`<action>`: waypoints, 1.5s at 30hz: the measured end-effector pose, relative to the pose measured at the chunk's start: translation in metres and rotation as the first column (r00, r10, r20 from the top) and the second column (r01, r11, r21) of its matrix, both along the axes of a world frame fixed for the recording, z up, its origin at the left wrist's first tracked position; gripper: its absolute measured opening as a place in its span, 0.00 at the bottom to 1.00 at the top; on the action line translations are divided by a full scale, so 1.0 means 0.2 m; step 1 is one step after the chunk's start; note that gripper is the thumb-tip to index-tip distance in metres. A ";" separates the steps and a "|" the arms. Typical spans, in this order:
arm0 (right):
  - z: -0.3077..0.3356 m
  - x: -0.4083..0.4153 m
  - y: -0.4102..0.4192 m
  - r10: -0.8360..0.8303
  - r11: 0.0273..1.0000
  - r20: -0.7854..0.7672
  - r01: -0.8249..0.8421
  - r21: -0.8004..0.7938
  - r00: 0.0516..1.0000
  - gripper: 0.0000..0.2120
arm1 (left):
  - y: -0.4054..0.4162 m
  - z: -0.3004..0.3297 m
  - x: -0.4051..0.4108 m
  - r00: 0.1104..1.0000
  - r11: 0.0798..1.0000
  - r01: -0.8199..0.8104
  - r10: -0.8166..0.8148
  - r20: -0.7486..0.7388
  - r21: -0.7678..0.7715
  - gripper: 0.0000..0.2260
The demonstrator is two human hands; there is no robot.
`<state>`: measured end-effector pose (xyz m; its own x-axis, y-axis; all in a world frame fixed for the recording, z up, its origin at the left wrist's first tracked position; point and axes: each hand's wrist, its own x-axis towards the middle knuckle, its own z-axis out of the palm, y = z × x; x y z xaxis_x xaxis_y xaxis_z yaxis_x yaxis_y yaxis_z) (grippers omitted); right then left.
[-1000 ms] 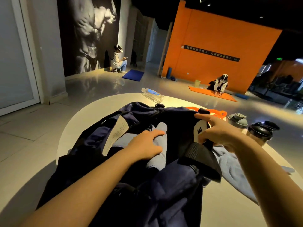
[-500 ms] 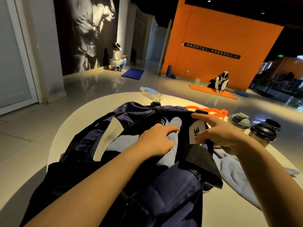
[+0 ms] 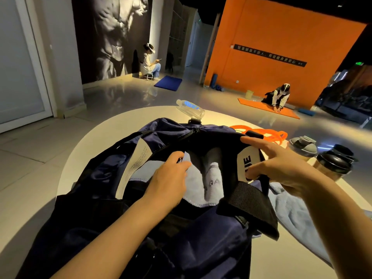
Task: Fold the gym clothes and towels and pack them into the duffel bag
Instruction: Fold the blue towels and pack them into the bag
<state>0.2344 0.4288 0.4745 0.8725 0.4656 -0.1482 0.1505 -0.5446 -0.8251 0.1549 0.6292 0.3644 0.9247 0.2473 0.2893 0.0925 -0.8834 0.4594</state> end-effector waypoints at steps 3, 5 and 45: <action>0.00 0.01 -0.02 -0.023 1.000 0.004 0.023 -0.008 1.000 0.37 | 0.02 0.03 0.03 0.993 0.990 -0.098 0.104 -0.060 0.099 0.10; -0.02 0.01 -0.02 -0.036 0.999 0.004 0.036 -0.034 0.999 0.38 | 0.00 0.06 0.00 0.980 0.958 -0.084 0.129 -0.153 0.275 0.07; -0.22 0.30 0.02 -0.158 0.934 0.486 0.290 -0.208 0.859 0.22 | -0.14 -0.03 0.22 0.837 0.922 0.269 -0.080 -0.542 0.279 0.31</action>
<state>0.2937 0.4336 0.4296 0.9471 0.2496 0.2019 0.3194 -0.7962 -0.5138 0.1985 0.6016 0.3576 0.9782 0.0445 -0.2028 0.0594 -0.9959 0.0677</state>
